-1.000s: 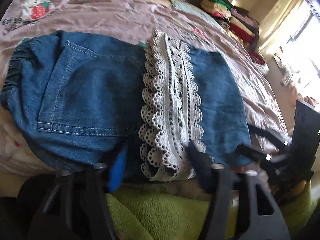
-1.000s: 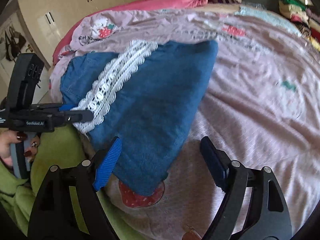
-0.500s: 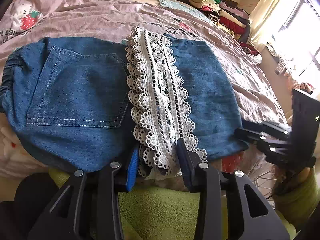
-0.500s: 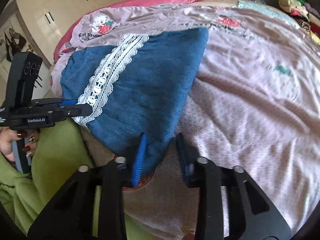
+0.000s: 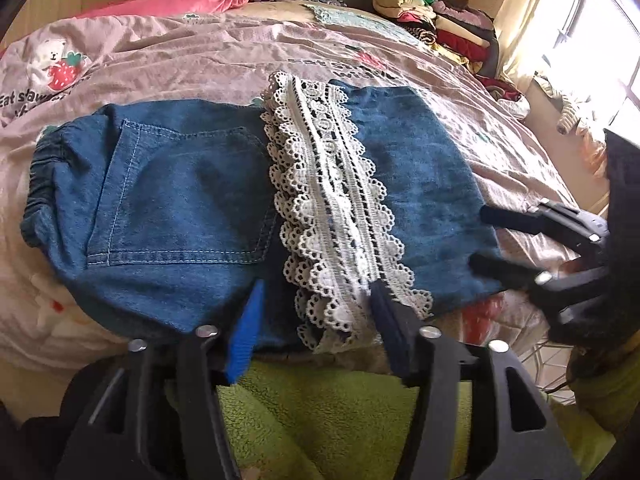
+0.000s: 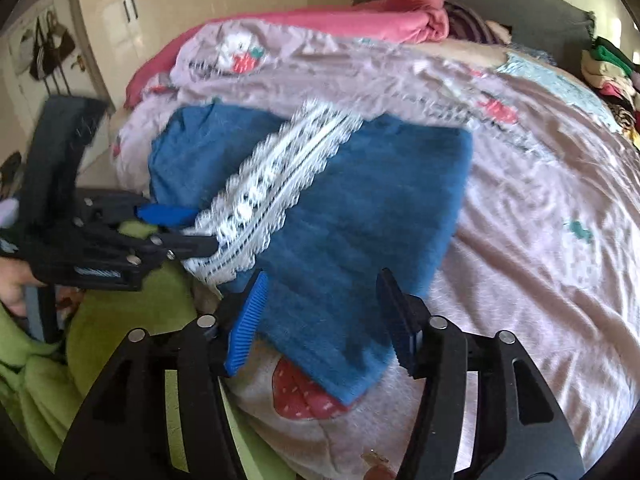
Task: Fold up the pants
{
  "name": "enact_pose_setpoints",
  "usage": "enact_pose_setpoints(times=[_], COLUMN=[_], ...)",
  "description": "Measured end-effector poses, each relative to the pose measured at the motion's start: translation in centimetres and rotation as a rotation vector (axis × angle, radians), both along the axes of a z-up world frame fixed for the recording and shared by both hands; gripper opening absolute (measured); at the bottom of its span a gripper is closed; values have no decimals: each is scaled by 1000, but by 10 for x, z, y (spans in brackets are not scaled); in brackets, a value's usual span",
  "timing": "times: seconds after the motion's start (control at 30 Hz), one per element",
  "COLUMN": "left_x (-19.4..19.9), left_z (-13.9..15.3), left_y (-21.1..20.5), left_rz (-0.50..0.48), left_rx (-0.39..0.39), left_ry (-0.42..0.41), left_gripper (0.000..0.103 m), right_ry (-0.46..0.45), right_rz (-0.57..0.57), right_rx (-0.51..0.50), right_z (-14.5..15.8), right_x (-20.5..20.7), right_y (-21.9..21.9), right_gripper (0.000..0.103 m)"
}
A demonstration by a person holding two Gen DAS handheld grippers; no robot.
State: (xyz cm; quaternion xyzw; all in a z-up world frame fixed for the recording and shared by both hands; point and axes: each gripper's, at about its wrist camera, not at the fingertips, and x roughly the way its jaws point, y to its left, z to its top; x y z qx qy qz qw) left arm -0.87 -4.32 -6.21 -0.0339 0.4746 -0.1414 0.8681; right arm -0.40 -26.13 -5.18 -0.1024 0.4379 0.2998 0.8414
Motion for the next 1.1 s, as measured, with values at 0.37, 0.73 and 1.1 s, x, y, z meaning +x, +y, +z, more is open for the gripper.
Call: enact_pose_setpoints(times=[0.37, 0.73, 1.1], left_x=[-4, -15, -21], left_z=[8, 38, 53], left_y=[6, 27, 54], left_rz=[1, 56, 120], left_rx=[-4, -5, -19], left_ry=[-26, -96, -127], left_gripper=[61, 63, 73], right_ry=[6, -41, -114], right_rz=[-38, -71, -88], right_rx=[25, 84, 105], right_z=[0, 33, 69], right_x=[-4, -9, -10], right_y=[-6, -16, -15], right_gripper=[57, 76, 86])
